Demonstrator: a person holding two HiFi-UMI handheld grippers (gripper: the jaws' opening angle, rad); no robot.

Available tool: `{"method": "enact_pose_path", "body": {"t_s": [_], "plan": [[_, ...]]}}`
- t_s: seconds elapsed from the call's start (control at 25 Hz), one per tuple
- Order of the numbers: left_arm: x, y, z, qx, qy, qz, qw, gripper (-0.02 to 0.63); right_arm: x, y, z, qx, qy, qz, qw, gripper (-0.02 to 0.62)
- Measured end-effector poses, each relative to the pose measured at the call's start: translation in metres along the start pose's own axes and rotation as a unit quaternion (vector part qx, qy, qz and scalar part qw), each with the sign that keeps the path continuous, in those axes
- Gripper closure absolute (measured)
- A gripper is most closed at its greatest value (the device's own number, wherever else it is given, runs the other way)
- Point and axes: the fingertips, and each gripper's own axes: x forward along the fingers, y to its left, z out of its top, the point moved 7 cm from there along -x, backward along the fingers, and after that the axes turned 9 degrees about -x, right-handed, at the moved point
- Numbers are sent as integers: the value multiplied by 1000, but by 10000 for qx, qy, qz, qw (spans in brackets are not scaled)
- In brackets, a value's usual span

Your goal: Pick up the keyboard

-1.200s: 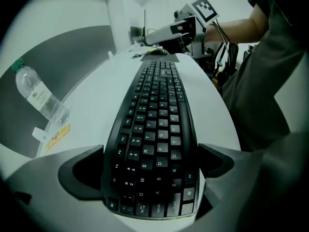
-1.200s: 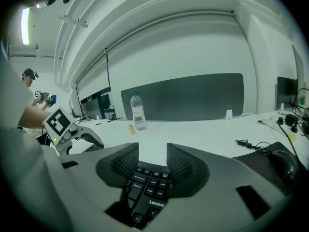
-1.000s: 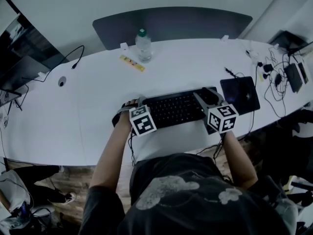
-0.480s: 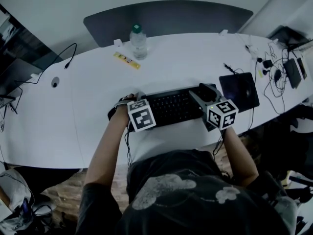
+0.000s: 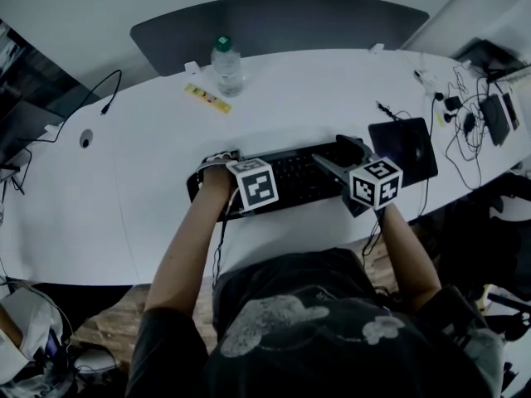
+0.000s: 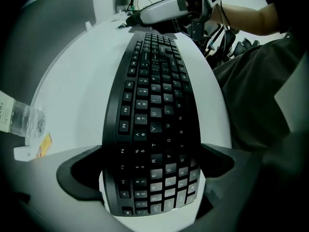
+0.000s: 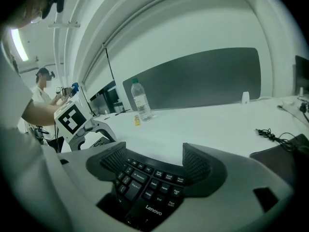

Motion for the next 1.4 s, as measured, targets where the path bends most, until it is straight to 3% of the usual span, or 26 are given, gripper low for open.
{"method": "enact_pose_path", "body": {"t_s": [0.2,0.32,0.44,0.52,0.68,0.8,0.88,0.96,1.12,1.2,1.24,1.32,1.4], "plan": [[0,-3,0,17,39,144,9999,16,3,-19,6,-11,346,363,9987,229],[-2,-6,0,23,53,299,9995,17,13,-26,10,-485,1060,1335,9842,233],[-5,-10,0,20,77,545,9985,17,31,-28,10,-1408,2061,2493,9357,241],[-7,-13,1,-5,111,682,9976,17,45,-29,11,-1713,2565,3045,9012,246],[-12,-19,1,-23,125,958,9953,17,67,-19,11,-1453,3429,4196,8278,253],[-13,-20,1,-15,87,1063,9943,18,82,-7,3,-1269,3973,4781,7729,269],[-11,-21,1,-24,122,1041,9945,18,88,0,-5,-1234,4220,5021,7447,313],[-10,-21,1,-41,165,1044,9944,15,94,5,-7,-1147,4350,5219,7247,333],[-11,-24,2,-39,160,1146,9933,15,99,13,-11,-965,4500,5486,6980,375],[-11,-25,3,-40,159,1221,9924,15,103,19,-14,-916,4595,5523,6895,446],[-11,-25,2,-50,163,1255,9920,15,104,22,-16,-916,4652,5528,6853,449],[-11,-26,2,-70,177,1310,9912,15,105,26,-15,-979,4723,5522,6799,463],[-13,-29,1,-61,157,1409,9899,15,101,28,-13,-1068,4696,5489,6832,473]]}}
